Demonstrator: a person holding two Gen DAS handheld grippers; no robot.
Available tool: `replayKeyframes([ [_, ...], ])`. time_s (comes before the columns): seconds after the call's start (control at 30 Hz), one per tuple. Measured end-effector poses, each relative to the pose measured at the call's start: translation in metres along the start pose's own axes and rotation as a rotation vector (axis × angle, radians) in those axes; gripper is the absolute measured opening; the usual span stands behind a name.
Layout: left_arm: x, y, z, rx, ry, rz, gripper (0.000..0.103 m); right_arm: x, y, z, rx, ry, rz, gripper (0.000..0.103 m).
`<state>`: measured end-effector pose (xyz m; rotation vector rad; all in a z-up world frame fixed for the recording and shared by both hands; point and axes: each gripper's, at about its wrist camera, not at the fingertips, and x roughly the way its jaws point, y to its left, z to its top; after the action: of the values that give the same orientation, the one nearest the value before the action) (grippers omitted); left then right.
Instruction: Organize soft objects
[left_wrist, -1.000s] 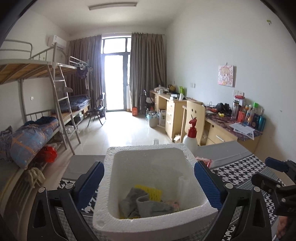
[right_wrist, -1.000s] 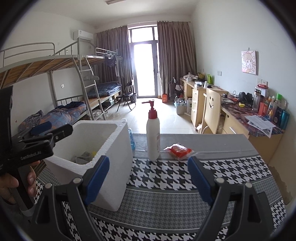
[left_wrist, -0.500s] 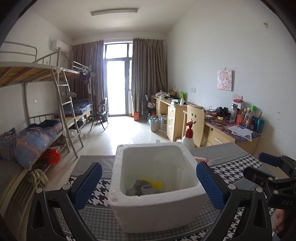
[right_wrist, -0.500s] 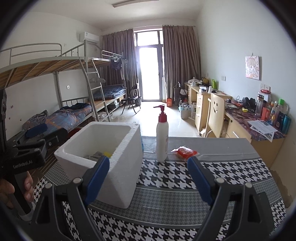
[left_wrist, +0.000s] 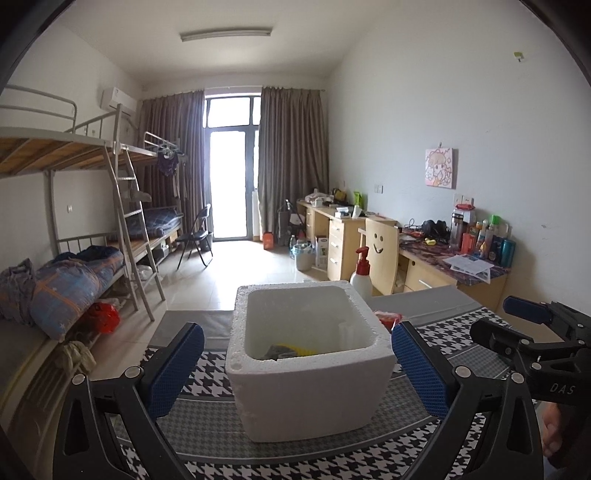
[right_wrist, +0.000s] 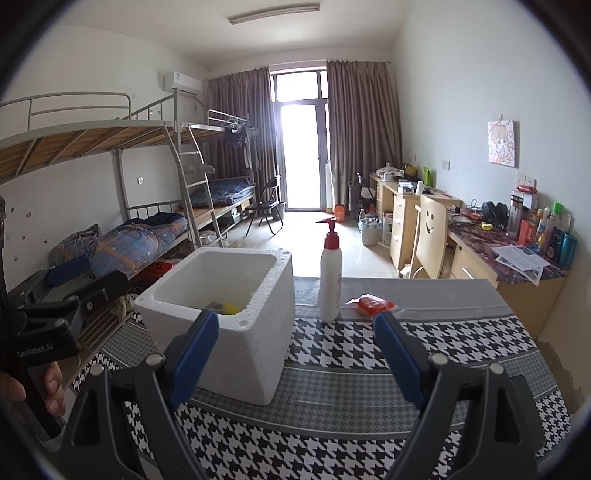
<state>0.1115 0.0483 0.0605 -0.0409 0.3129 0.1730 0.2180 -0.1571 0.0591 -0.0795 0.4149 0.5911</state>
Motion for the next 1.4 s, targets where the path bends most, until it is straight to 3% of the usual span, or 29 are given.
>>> replayKeyframes([
  [0.43,-0.046,-0.003,-0.014,-0.009,-0.051,-0.022,0.102,-0.035,0.013,-0.013,-0.029,-0.052,-0.014,0.089],
  [0.73,-0.073,-0.014,-0.020,0.003,-0.111,-0.008,0.102,-0.053,0.017,-0.025,-0.012,-0.080,-0.003,0.089],
  [0.97,-0.082,-0.016,-0.028,-0.001,-0.113,0.008,0.102,-0.065,0.021,-0.029,-0.013,-0.102,0.010,0.089],
  [1.4,-0.094,-0.015,-0.044,0.001,-0.117,0.023,0.102,-0.082,0.027,-0.047,-0.019,-0.144,0.000,0.101],
])
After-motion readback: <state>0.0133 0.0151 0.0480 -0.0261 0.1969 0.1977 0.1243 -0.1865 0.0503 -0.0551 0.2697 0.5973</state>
